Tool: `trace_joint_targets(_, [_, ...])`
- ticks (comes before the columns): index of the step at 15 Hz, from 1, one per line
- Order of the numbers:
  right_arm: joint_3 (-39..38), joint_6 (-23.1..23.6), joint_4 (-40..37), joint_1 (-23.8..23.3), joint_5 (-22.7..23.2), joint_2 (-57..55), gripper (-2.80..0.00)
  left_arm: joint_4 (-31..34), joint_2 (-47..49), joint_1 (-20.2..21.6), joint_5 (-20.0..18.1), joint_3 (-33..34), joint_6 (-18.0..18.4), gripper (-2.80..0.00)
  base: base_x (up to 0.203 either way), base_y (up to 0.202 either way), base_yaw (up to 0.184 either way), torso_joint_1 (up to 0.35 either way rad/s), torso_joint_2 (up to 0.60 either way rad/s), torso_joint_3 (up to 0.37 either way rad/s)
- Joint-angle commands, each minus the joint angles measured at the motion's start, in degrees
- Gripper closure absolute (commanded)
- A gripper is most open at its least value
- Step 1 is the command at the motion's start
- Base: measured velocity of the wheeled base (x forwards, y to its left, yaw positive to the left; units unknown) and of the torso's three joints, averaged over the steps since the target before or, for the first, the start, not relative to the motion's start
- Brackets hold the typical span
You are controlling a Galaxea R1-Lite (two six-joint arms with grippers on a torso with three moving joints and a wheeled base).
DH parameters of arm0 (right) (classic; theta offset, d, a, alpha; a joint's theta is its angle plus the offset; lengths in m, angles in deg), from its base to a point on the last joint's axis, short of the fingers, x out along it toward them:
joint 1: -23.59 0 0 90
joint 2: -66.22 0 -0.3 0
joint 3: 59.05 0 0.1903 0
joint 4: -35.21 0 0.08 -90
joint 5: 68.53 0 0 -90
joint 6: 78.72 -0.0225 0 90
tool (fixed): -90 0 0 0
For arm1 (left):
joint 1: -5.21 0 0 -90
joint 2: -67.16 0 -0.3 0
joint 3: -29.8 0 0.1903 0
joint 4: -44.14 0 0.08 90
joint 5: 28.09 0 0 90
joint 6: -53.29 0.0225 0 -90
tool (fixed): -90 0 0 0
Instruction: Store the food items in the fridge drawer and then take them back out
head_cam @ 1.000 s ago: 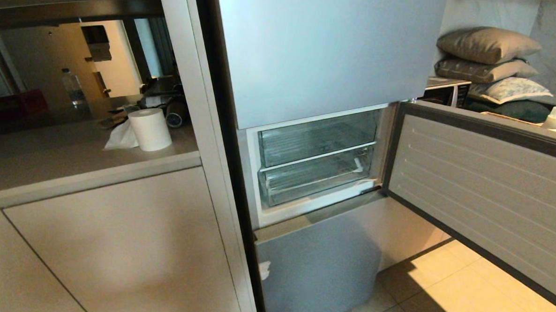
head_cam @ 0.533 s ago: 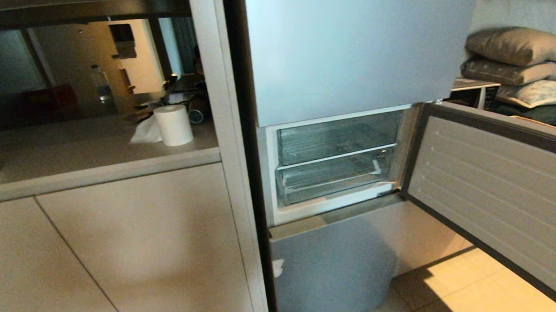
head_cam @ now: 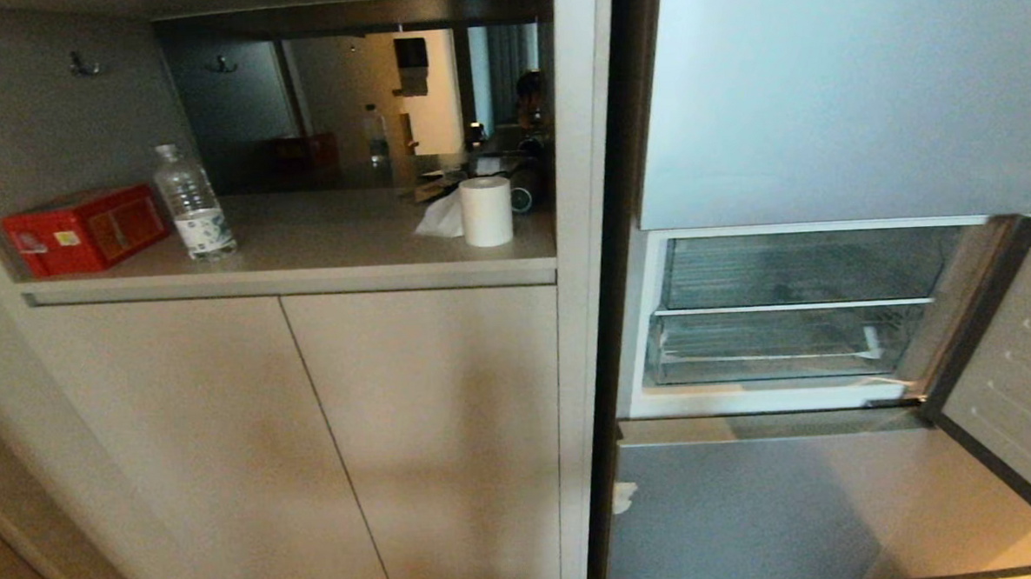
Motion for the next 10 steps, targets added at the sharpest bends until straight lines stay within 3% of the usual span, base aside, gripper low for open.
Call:
trace_joint_targets(1, [0.0, -0.04, -0.01, 0.01, 0.0, 0.02, 0.0, -0.02, -0.01, 0.0, 0.01, 0.09, 0.0, 0.0, -0.002, -0.012, 0.176, 0.002, 0.0, 0.012])
trace_joint_targets(5, [0.0, -0.65, -0.01, 0.01, 0.09, 0.02, 0.0, -0.02, -0.01, 0.0, 0.09, 0.09, 0.0, 0.0, 0.002, -0.006, 0.143, 0.005, 0.0, 0.001])
trace_joint_targets(10, [0.0, -0.74, -0.01, 0.01, 0.09, 0.02, 0.0, -0.02, -0.01, 0.0, 0.09, 0.09, 0.0, 0.0, 0.0, 0.0, 0.0, 0.0, 0.0, 0.0])
